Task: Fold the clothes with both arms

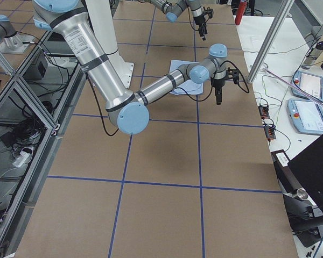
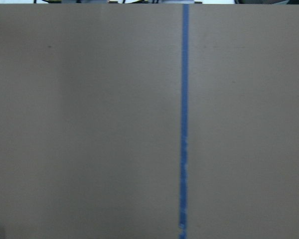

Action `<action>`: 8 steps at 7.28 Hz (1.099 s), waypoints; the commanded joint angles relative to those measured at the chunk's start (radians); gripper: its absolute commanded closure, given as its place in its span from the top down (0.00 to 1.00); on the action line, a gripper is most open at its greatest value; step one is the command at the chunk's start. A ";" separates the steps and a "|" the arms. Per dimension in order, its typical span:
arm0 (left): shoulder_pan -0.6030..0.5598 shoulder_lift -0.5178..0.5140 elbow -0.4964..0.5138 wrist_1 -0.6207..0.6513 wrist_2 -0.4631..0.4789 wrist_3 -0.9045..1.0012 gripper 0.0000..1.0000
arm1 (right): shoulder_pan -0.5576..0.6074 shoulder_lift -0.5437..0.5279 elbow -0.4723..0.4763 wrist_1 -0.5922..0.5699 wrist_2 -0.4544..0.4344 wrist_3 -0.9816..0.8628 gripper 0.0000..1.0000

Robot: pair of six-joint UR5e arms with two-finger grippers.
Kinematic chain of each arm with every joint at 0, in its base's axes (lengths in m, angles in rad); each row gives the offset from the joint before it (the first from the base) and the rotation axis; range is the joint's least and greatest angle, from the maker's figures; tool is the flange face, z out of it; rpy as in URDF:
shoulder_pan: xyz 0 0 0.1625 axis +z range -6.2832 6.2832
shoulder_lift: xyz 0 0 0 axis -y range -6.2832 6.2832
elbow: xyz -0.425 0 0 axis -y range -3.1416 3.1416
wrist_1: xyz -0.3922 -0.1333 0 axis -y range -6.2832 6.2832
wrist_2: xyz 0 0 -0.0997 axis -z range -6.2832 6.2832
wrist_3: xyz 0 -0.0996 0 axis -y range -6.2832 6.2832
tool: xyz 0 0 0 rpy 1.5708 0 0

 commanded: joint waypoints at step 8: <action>-0.621 0.476 -0.001 0.440 -0.519 0.871 1.00 | 0.490 -0.663 0.195 -0.263 0.193 -0.748 1.00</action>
